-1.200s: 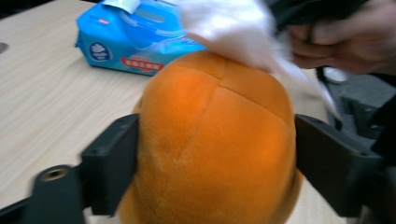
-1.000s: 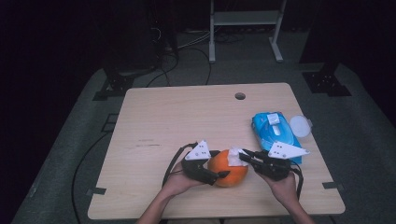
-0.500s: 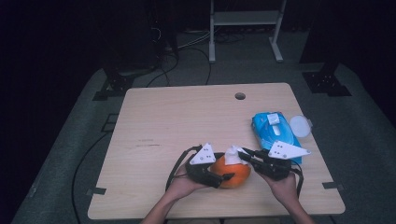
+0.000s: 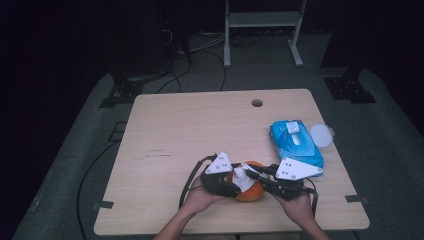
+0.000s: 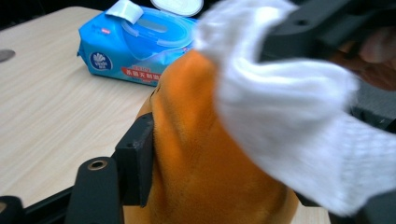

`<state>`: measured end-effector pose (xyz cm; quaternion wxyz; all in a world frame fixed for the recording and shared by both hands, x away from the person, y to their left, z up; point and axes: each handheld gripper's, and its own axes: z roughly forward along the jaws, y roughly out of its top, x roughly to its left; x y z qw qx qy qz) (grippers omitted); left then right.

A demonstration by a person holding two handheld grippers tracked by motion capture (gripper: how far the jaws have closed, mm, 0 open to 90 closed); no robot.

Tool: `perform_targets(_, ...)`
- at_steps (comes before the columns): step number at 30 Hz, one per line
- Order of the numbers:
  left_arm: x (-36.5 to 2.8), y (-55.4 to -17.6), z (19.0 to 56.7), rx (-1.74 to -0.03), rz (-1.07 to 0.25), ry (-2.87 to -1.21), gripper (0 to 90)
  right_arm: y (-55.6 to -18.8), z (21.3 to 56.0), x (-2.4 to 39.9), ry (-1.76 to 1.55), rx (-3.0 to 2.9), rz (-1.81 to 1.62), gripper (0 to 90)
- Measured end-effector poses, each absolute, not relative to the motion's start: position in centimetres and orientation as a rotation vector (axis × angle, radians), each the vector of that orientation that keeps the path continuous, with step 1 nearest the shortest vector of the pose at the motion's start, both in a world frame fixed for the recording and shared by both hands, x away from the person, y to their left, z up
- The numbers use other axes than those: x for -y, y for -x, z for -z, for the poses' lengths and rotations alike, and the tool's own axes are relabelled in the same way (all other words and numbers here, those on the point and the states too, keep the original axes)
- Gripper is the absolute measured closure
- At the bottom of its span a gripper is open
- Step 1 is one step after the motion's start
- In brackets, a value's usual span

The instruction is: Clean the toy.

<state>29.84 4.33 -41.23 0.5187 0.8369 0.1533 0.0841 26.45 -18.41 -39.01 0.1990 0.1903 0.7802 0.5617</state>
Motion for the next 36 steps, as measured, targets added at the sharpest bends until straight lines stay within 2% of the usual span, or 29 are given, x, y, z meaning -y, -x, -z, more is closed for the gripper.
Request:
perform_targets(4, -4.3, -29.6, 41.1, -0.351, -0.211, -2.029, 35.9, -27.7, 39.5, 20.2, -0.634, -2.151, -1.596, 79.9)
perform_targets(6, -4.3, -29.7, 41.2, -0.352, -0.198, -2.033, 32.8, -28.3, 40.1, 21.1, -0.692, -2.143, -1.595, 79.9)
perform_targets(11, -4.7, -30.7, 41.7, -0.392, -0.114, -2.038, 10.6, -28.6, 40.6, 21.6, -0.726, -2.152, -1.556, 79.9)
perform_targets(12, -4.7, -31.0, 42.0, -0.397, -0.083, -2.042, 9.2, -28.5, 40.6, 21.4, -0.719, -2.155, -1.557, 79.9)
perform_targets(13, -4.8, -31.1, 42.1, -0.393, -0.076, -2.037, 10.3, -28.3, 40.4, 21.2, -0.709, -2.156, -1.556, 79.9)
perform_targets(15, -4.8, -30.7, 42.0, -0.379, -0.117, -2.026, 21.0, -27.9, 40.1, 20.5, -0.684, -2.156, -1.557, 80.0)
perform_targets(17, -4.4, -30.5, 41.5, -0.402, -0.155, -2.017, 27.9, -27.3, 39.5, 19.8, -0.652, -2.156, -1.576, 79.9)
perform_targets(21, -3.8, -29.9, 40.9, -0.425, -0.258, -2.017, 30.7, -26.6, 38.6, 18.4, -0.569, -2.163, -1.590, 79.8)
perform_targets(23, -3.9, -30.0, 41.0, -0.426, -0.232, -2.035, 27.1, -26.9, 38.7, 18.6, -0.568, -2.168, -1.577, 79.8)
perform_targets(30, -4.8, -31.6, 42.2, -0.428, -0.109, -2.038, 3.2, -28.7, 40.5, 21.6, -0.736, -2.135, -1.569, 79.9)
perform_targets(33, -4.7, -32.0, 43.1, -0.423, -0.072, -2.048, 7.1, -28.8, 40.4, 22.1, -0.752, -2.126, -1.567, 79.9)
perform_targets(36, -4.8, -31.6, 42.7, -0.399, -0.131, -2.039, 24.5, -28.4, 40.2, 21.5, -0.733, -2.120, -1.551, 80.0)
